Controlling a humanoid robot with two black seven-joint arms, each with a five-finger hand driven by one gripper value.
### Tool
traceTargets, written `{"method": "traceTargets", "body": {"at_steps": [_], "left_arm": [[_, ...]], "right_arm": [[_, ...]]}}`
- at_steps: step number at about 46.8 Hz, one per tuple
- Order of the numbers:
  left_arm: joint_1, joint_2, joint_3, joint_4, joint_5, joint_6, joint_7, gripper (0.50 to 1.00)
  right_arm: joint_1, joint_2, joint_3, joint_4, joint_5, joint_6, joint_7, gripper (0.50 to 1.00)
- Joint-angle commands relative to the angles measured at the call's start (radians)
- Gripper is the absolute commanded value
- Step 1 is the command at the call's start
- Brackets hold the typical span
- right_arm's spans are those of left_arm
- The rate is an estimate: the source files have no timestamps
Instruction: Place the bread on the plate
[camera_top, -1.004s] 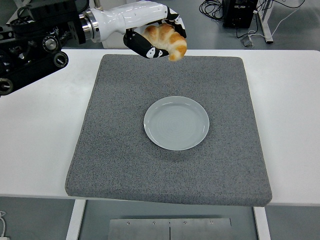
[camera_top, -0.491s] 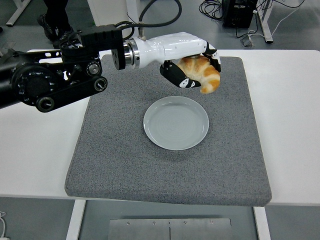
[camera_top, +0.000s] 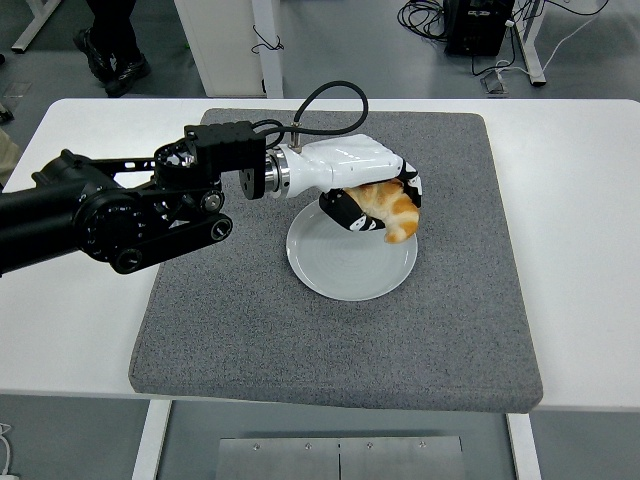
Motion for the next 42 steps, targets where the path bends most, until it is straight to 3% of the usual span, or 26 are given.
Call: {"method": "traceTargets", "body": {"at_steps": [1, 23, 42], "left_arm": [[0.026, -0.002, 0.004, 0.017, 0.021, 0.006, -0.001, 0.500], [0.119, -0.011, 0.021, 0.094, 0.066, 0.037, -0.001, 0.500], [0.136, -0.040, 0.021, 0.111, 0.064, 0.049, -0.003, 0.500]], "right_arm": [[0.000, 0.000, 0.000, 0.000, 0.000, 0.000, 0.000, 1.000], [0.000, 0.000, -0.001, 0.000, 0.000, 0.000, 0.000, 1.000], [0.000, 0.000, 0.000, 0.000, 0.000, 0.000, 0.000, 1.000]]}}
